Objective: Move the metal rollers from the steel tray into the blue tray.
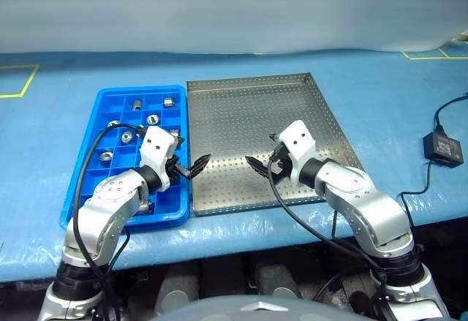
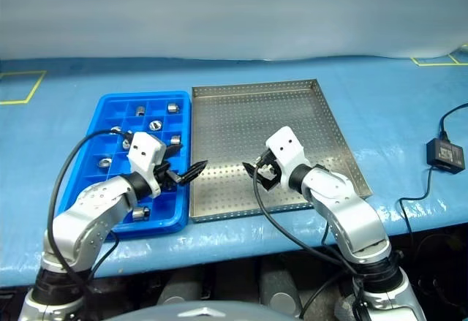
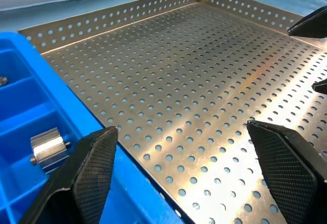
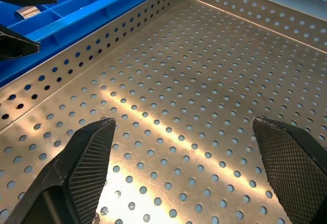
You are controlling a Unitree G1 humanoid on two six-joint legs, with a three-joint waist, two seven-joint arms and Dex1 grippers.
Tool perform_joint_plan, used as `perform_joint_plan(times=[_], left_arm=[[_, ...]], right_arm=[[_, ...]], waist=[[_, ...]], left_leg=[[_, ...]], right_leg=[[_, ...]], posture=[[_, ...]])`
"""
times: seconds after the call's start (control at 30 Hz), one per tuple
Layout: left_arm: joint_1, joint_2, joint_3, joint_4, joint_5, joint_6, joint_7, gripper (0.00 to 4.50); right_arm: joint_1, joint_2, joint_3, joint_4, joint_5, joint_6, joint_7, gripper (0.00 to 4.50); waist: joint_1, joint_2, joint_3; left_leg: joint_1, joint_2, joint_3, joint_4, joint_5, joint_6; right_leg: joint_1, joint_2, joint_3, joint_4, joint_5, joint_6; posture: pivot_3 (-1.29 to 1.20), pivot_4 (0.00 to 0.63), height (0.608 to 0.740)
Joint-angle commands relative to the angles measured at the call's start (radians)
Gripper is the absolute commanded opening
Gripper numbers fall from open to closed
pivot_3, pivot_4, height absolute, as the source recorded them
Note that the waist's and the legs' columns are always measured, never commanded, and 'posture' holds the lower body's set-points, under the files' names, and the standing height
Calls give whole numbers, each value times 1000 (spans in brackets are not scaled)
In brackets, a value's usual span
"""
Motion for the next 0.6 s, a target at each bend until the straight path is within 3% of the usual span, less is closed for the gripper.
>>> perform_joint_plan(times=[0.03, 0.6], left_arm=[[-1, 7, 20, -29, 4, -25, -4, 4464], [54, 6, 42, -75, 19, -28, 34, 4464]], right_arm=[[-10, 8, -8, -27, -11, -15, -14, 4500], [-35, 18, 12, -6, -42, -58, -3, 4500]], waist=[[-2, 0, 0], [0, 0, 0]], left_leg=[[0, 0, 1, 0, 0, 0], [0, 0, 3, 2, 0, 1]], right_leg=[[0, 0, 0, 0, 1, 2], [0, 0, 3, 0, 1, 2]], posture=[[-75, 150, 740], [-41, 150, 740]])
